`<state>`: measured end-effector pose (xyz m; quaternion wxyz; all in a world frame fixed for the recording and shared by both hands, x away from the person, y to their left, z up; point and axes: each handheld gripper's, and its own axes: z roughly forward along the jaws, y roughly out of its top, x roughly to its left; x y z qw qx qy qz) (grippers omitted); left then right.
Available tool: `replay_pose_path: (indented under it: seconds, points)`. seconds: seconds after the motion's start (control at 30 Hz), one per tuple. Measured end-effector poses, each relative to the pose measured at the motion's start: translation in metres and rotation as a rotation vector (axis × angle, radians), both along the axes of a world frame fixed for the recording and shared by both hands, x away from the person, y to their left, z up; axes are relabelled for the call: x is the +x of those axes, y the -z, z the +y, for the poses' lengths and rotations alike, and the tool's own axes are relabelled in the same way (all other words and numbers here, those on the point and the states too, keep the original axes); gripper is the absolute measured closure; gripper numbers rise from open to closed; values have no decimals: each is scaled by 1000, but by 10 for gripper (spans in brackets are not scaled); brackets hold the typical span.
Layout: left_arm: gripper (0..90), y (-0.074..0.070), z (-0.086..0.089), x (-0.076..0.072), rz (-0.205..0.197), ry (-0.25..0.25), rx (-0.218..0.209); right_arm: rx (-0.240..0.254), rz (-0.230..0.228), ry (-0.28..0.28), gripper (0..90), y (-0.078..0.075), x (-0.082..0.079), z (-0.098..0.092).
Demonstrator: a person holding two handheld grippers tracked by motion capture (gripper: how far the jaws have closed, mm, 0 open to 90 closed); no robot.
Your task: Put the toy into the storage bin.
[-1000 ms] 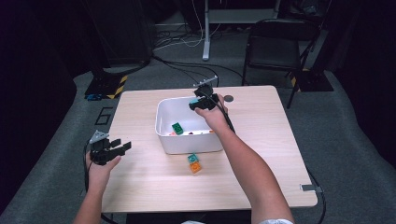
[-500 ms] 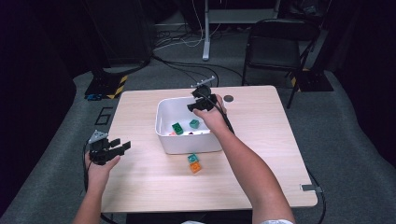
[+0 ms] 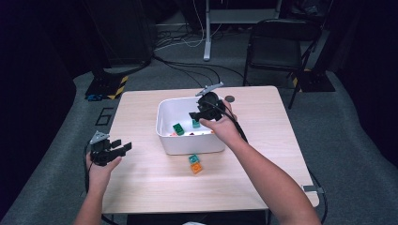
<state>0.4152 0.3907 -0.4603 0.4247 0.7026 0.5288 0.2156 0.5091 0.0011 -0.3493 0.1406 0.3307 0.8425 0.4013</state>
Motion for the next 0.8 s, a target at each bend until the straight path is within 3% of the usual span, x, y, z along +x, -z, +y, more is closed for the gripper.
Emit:
replay_pose_path:
  seconds: [0.4, 0.6, 0.8]
  points:
    - [429, 0, 0, 0, 0, 1, 2, 18, -36, -59, 513, -1, -47, -13]
    - [429, 0, -1, -1, -1, -1, 0, 20, -65, -92, 513, 7, -67, -15]
    - [429, 0, -1, -1, -3, 0, 1, 24, -66, -96, 513, 17, -81, -17]
